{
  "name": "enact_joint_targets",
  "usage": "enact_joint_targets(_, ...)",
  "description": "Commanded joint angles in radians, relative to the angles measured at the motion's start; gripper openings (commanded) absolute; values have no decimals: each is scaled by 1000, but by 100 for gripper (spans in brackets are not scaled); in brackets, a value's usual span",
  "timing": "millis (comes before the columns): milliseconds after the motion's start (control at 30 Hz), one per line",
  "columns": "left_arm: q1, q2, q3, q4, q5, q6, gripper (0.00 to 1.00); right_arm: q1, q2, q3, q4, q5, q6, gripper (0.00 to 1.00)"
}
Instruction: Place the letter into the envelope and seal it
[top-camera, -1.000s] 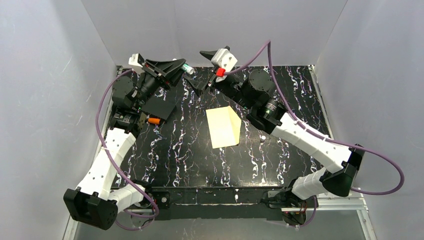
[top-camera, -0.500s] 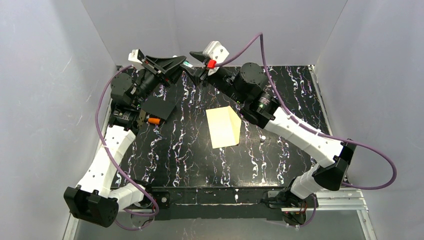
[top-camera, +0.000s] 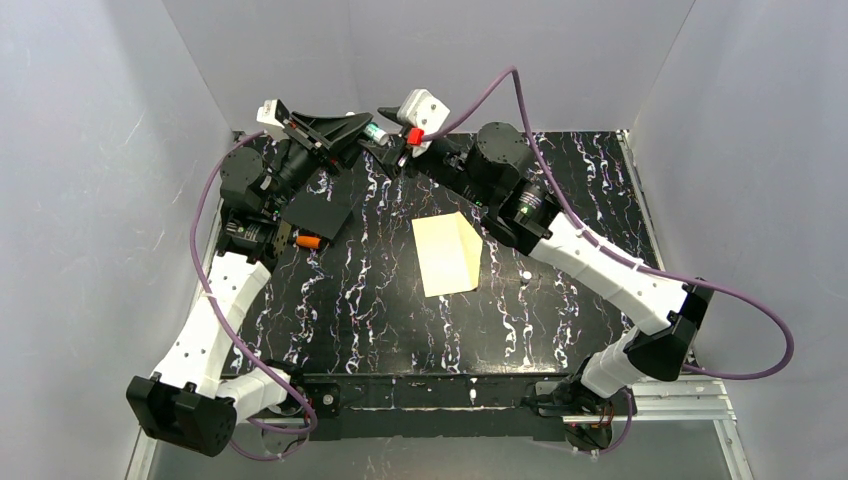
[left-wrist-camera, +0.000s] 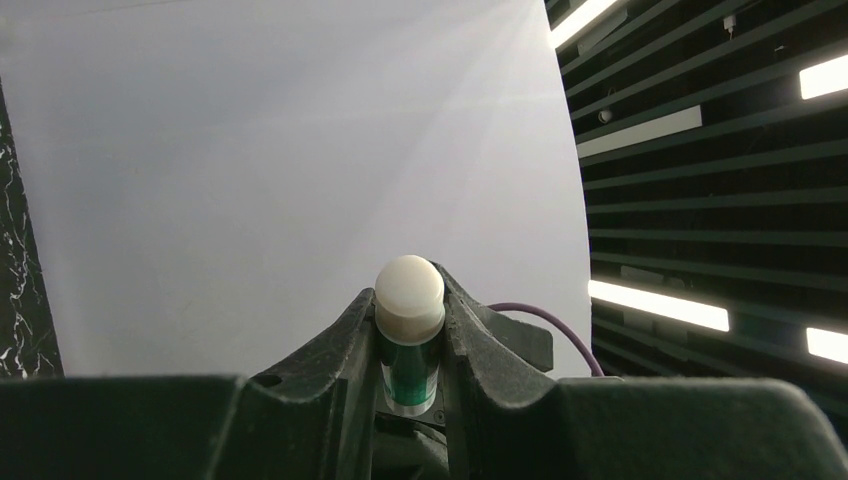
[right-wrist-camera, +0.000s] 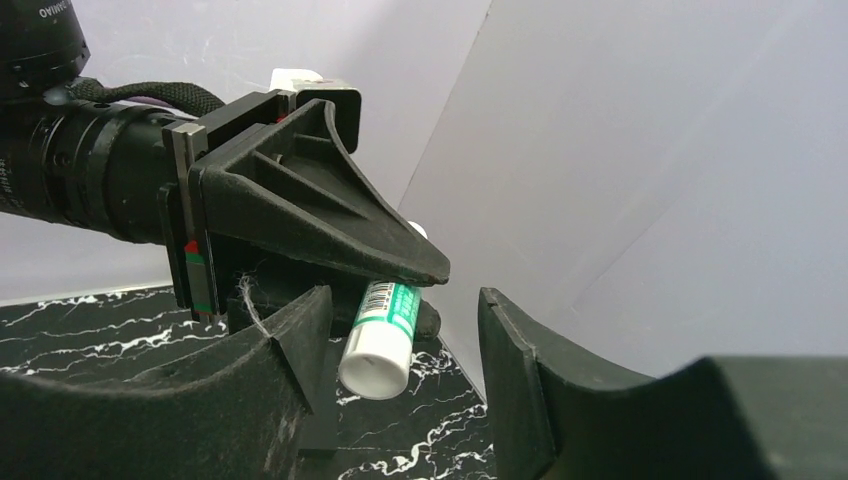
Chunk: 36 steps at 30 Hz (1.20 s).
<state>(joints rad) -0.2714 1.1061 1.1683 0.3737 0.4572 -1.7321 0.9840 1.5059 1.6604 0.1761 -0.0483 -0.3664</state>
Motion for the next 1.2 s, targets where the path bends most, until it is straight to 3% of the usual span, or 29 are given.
enact_joint_targets(0,-1,-31,22,34,20,-5,0,-1,-23,34,15,30,1,58)
enact_joint_targets(200,-2,-30,29,35,26,13,0,-1,-6,57,47,43,52,28)
enact_joint_targets(333,-1,-32,34,37,25,47,3,-1,-6,75,26,64,55,1)
enact_joint_targets(433,1,-42,28,37,8,133,27,-1,-23,71,15,67,72,1)
enact_joint_targets(500,0,-47,19,34,-33,218,37,-1,-39,70,1,55,88,1)
enact_joint_targets(700,1,-4,38,34,-13,249,55,-1,-57,63,-49,2,114,1)
enact_joint_targets(933,0,-2,21,32,-30,257,54,-1,-59,47,-50,0,125,1)
enact_joint_targets(1067,1,-8,20,32,-44,266,46,-1,-56,52,-70,19,119,1)
enact_joint_targets(1167,0,-7,21,32,-45,275,34,-1,-54,55,-89,30,111,1)
